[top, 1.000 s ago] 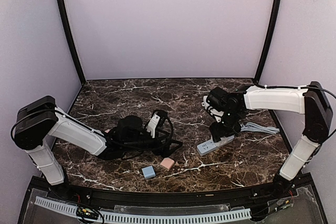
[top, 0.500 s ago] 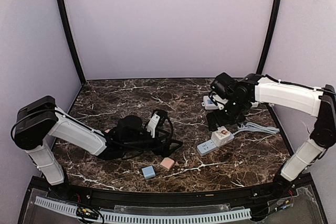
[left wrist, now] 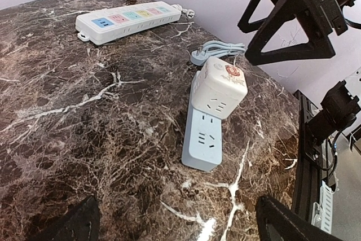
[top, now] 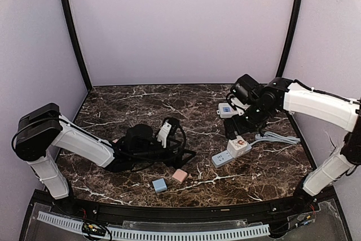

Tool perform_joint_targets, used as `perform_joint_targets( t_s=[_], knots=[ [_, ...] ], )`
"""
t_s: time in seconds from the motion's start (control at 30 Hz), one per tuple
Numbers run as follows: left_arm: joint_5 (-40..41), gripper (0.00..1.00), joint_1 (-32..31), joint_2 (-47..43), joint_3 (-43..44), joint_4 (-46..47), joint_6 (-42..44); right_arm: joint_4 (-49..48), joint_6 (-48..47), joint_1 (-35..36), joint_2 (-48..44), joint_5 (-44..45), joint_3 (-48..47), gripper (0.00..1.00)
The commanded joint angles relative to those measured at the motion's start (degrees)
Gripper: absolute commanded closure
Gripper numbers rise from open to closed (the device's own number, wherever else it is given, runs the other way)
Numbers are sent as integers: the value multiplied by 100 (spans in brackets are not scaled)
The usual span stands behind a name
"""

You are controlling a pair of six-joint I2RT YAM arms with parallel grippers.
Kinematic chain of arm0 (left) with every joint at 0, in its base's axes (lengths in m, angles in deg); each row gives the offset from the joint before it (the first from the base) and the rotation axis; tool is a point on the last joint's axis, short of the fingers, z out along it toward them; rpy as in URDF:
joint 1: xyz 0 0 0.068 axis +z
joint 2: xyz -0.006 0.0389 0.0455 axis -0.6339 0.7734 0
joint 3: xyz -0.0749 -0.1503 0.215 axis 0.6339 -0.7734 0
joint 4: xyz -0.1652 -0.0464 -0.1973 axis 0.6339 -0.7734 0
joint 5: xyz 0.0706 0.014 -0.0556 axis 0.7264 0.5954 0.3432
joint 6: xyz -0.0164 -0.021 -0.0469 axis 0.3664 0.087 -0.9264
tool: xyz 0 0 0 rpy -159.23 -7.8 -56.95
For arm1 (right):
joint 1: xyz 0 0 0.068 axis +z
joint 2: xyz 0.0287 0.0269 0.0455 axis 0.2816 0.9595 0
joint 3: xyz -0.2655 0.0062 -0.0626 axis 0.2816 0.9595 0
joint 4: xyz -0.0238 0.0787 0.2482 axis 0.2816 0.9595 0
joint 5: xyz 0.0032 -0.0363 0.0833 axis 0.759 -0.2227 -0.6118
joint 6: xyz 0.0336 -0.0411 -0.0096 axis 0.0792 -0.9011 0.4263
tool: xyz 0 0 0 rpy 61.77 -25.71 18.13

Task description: Insert the plug

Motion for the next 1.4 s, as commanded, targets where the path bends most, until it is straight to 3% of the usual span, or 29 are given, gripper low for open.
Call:
perform_joint_targets(
  t_s=[0.0,0.37,0.97,1.37],
  knots=[
    [169,4,-32,-188,-74,-173,152,-184,82,182,-306,113,111,1],
    [381,5,-58,-219,5,-476,128,-927,305,735,-802,202,536,1],
    [1540,7,-883,-787,131,-2561,-219,-1361,591,773,-2005,175,1430,1],
    [1150,11,-1034,-758,-101,-2919,-467,-1374,604,773,-2196,209,1577,1]
  ],
)
